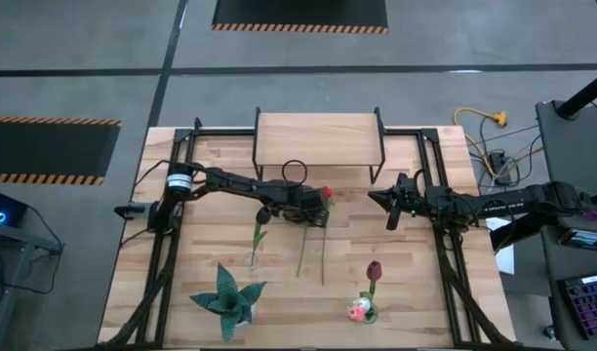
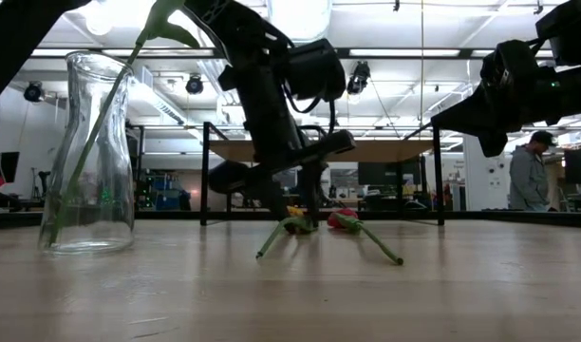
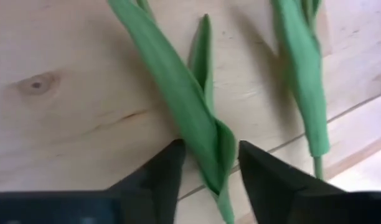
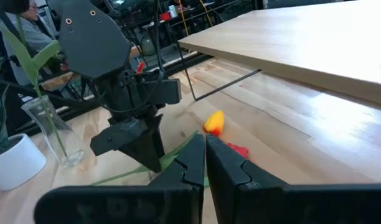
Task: Pick and place flowers into a vace then onto a shelf
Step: Put the yellow flower into the top transparent vase
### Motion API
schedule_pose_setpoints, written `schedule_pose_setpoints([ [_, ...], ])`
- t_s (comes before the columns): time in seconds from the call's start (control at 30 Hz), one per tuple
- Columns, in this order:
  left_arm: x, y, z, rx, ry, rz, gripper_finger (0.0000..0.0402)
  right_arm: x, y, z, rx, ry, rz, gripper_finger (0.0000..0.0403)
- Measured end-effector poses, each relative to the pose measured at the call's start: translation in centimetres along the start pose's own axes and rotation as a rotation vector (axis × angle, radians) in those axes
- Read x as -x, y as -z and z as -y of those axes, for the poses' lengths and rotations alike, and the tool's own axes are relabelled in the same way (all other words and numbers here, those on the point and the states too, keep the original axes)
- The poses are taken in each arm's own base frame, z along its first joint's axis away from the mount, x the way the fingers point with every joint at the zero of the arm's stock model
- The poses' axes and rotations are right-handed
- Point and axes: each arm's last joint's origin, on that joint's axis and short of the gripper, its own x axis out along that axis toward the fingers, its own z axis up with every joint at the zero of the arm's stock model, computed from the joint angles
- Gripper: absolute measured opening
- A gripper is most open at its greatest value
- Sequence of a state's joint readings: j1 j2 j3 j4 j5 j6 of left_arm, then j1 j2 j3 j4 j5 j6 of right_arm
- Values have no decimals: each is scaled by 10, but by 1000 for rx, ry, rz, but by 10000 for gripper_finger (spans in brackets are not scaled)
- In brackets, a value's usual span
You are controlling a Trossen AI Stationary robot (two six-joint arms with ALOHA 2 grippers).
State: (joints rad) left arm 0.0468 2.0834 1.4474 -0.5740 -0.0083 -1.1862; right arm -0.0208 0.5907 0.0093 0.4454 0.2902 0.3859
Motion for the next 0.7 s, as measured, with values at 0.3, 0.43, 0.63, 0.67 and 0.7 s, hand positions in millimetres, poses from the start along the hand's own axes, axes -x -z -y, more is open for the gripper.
schedule_pose_setpoints([
  [0.3,1,-1,-5,-49,-28,-42,9,0,0,0,-3,-1,1,8],
  [0.43,10,-4,-5,-65,1,-54,7,0,0,0,-4,-1,1,8],
  [0.63,45,-7,1,-133,91,-34,3,0,0,0,-7,-1,1,8],
  [0.67,54,-8,2,-144,115,-19,3,0,0,0,-7,-1,1,8],
  [0.7,62,-9,4,-161,141,-2,2,0,0,0,-7,-1,1,8],
])
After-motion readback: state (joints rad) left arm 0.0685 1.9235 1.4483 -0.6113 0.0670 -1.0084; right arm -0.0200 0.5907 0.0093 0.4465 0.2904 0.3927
